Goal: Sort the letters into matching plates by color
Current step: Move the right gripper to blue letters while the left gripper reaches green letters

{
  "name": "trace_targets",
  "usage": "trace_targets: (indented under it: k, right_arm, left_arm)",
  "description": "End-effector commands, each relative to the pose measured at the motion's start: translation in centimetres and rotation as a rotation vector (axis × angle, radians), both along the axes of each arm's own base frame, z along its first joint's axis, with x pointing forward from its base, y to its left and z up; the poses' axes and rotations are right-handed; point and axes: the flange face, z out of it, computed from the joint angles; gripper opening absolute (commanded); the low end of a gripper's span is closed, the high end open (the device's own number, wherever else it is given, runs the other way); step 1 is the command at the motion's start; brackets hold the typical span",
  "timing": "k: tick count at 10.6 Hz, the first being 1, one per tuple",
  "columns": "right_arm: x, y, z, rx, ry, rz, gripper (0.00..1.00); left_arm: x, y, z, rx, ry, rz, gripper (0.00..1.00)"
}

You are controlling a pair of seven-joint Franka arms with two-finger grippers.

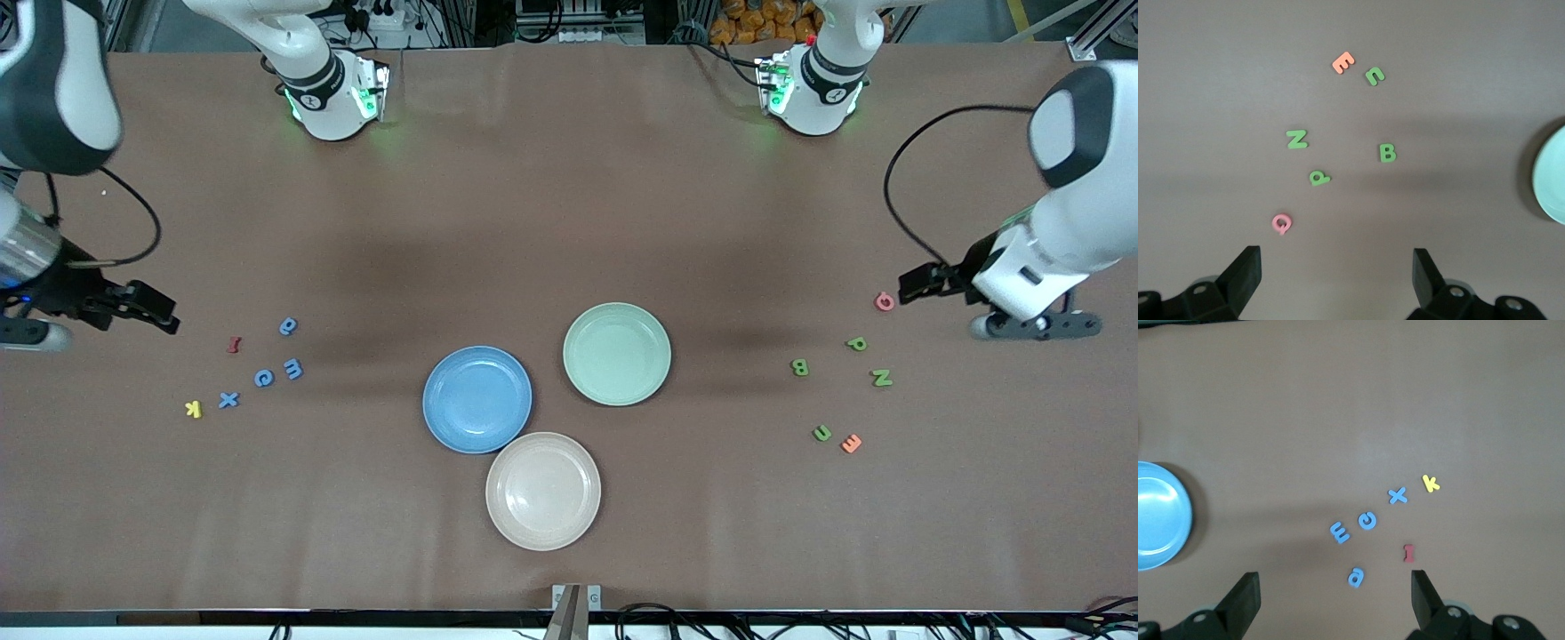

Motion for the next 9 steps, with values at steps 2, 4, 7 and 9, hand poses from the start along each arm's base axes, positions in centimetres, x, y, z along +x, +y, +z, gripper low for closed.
trace_targets:
  k: [2, 4, 7, 9]
  right_arm:
    - [-5.7, 0.2, -10.3, -0.040, -0.107, 0.047, 1.00]
    - [-5.9, 0.0, -15.7, -0.039, -0.052, 0.066, 1.00]
    - [-6.2, -1.0, -23.2, -0.029, -0.004, 0.044, 1.00]
    - [-7.0, -1.8, -25.2, -0.022, 0.031, 0.016, 1.00]
  left_arm:
    - [2.0, -0.7, -7.7, -0.003, 0.012, 0.106, 1.00]
    - [2.8, 0.0, -11.8, 0.010, 0.019, 0.114, 1.00]
    - [1.7, 3.2, -16.3, 0.065, -0.058, 0.082, 1.00]
    - [1.6, 3.9, -18.3, 0.068, -0.061, 0.081, 1.00]
